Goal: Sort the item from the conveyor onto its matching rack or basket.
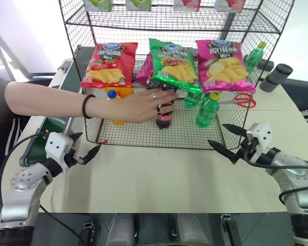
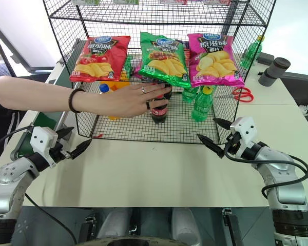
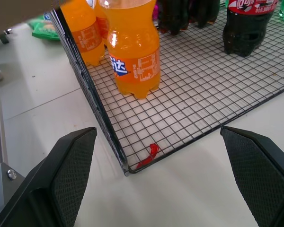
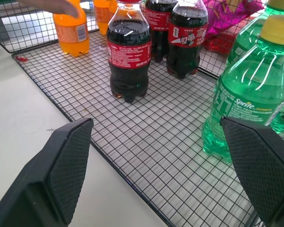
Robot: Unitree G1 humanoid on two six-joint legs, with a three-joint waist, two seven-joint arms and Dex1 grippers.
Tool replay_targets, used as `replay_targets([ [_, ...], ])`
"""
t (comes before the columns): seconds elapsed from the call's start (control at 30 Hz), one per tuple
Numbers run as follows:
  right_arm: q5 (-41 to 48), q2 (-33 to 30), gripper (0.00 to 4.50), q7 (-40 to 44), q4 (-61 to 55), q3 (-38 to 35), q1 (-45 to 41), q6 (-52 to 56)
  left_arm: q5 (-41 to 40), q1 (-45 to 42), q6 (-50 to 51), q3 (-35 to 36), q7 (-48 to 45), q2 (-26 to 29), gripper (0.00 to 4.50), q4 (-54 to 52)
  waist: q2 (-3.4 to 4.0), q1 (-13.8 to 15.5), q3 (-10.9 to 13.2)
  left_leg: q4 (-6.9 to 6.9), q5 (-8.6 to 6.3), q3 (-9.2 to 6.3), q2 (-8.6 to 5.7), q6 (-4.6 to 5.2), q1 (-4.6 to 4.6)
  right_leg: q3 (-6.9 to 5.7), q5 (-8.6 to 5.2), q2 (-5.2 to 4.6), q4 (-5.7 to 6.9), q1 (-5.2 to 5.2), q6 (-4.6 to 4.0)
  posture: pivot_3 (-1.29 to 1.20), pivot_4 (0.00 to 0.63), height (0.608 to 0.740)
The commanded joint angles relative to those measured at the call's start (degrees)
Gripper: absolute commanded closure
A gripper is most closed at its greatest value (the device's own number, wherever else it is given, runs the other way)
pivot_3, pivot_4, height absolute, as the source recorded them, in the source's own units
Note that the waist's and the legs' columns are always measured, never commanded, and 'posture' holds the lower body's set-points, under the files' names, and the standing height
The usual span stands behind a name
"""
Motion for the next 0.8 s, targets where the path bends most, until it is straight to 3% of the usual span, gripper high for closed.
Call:
replay_targets([
  [0.03,1.14,-0.01,0.04,-0.37,-3.33,-1.22,0.61,0.09,0.18,0.36,-0.89,0.87,-0.38,0.4,0.0,-1.25,0.0,0.01,0.0,0.0,0.0,0.0,0.0,0.0,0.0,0.0,0.0,0.0,0.0,0.0,0.0,0.0,0.15,0.74],
  [0.8,1.28,-0.73,0.04,0.59,-2.89,-0.75,-1.6,2.02,-1.49,1.62,1.97,2.19,0.83,-0.24,0.0,-2.93,0.0,-0.04,0.0,0.03,0.0,0.01,0.0,0.0,0.0,0.0,0.0,0.03,0.02,0.01,0.01,0.0,0.15,0.74],
])
